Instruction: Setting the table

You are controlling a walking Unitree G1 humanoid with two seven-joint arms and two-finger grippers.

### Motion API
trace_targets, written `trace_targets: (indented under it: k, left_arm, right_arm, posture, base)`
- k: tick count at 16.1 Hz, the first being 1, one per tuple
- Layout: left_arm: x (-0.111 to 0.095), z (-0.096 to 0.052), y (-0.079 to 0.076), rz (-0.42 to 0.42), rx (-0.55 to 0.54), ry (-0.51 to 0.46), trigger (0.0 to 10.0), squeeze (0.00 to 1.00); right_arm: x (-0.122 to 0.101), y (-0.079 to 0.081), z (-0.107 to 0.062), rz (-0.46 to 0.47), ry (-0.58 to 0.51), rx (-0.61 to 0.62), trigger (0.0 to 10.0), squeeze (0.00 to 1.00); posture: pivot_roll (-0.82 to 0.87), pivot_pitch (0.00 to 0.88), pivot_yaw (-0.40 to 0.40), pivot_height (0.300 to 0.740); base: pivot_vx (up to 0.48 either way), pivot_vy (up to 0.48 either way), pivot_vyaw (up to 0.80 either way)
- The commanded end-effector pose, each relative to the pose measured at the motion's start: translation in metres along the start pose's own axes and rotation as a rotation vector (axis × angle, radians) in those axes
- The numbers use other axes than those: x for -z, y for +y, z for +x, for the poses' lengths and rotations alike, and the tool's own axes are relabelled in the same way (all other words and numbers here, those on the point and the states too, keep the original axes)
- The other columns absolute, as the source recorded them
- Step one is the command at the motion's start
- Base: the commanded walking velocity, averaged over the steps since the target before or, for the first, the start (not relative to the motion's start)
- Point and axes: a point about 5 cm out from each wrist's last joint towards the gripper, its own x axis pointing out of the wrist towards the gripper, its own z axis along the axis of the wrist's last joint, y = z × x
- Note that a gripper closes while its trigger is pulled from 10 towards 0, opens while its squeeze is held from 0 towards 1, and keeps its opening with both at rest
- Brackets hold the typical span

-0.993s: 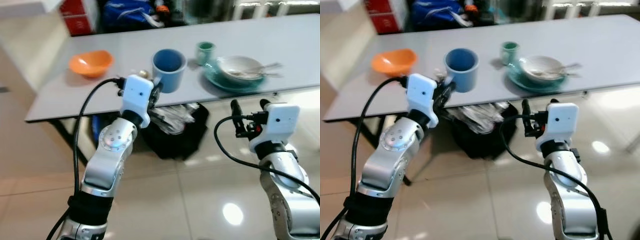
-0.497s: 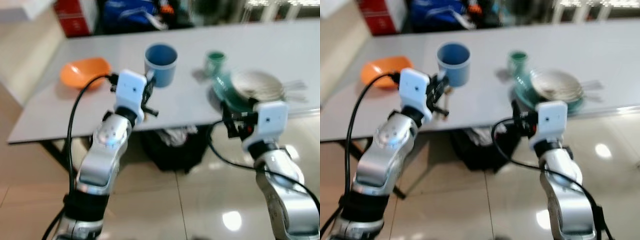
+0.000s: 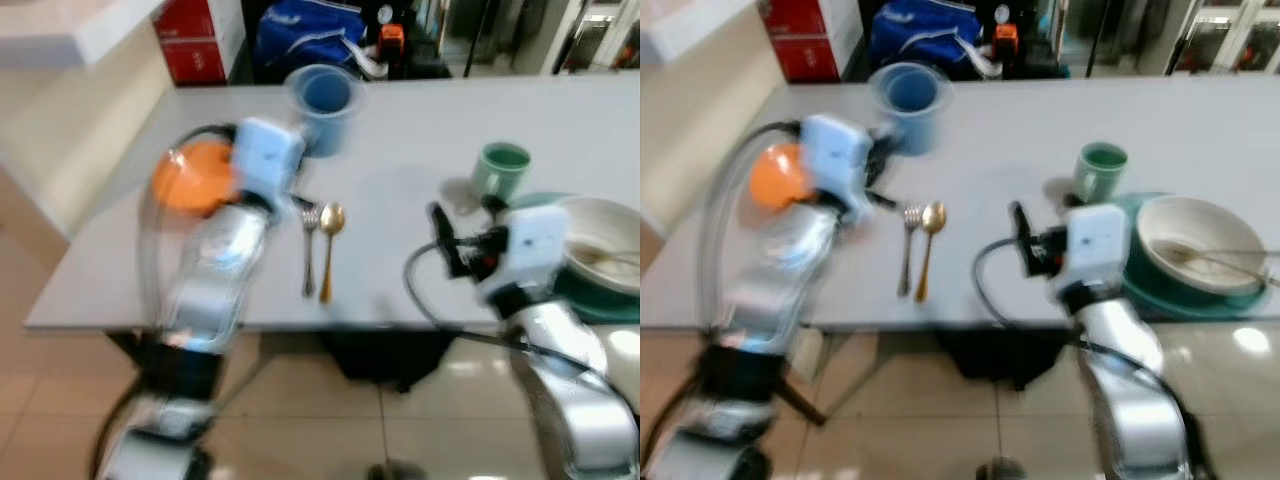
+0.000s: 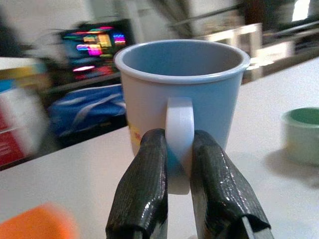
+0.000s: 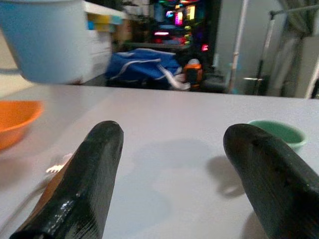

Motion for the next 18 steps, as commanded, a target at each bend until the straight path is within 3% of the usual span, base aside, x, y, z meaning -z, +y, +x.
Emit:
trace_targets:
  k: [1,5,10,15,18]
  left_arm:
    - [0.001,0.002,0.009,0.011,-0.009,-0.001,10.0,0.00]
    - [0.007,0.018,0.002,-0.006,0.018,0.008,10.0,0.00]
    - [0.026,0.024,-0.002,0.021,0.048,0.092,10.0,0.00]
    - [0.041,0.029,0.003,-0.006,0.025,0.188,10.0,0.00]
    - [0.055,0.035,0.003,-0.040,0.036,0.253,10.0,0.00]
  right_arm:
    - [-0.008,0.007,-0.002,0.022,-0.038,-0.058,10.0,0.00]
    - [-0.009,0.009,-0.007,0.029,-0.027,-0.157,10.0,0.00]
    - [-0.011,0.011,-0.016,0.048,-0.014,-0.251,10.0,0.00]
    - [-0.011,0.011,-0.023,0.070,0.022,-0.366,10.0,0.00]
    - [-0.013,0.014,-0.029,0.061,0.062,-0.496,10.0,0.00]
  posture:
    - [-0.06,0.035,0.050,0.740]
    - [-0.08,0.036,0.046,0.740]
    - [-0.09,0.029,0.037,0.740]
    - [-0.09,0.023,0.026,0.740]
    - [-0.10,0.033,0.019,0.740]
  base:
    - [0.439,0.000,0.00]
    - [0.410,0.000,0.00]
    - [0.000,0.000,0.00]
    - [0.000,0.000,0.00]
    - [0.000,0.000,0.00]
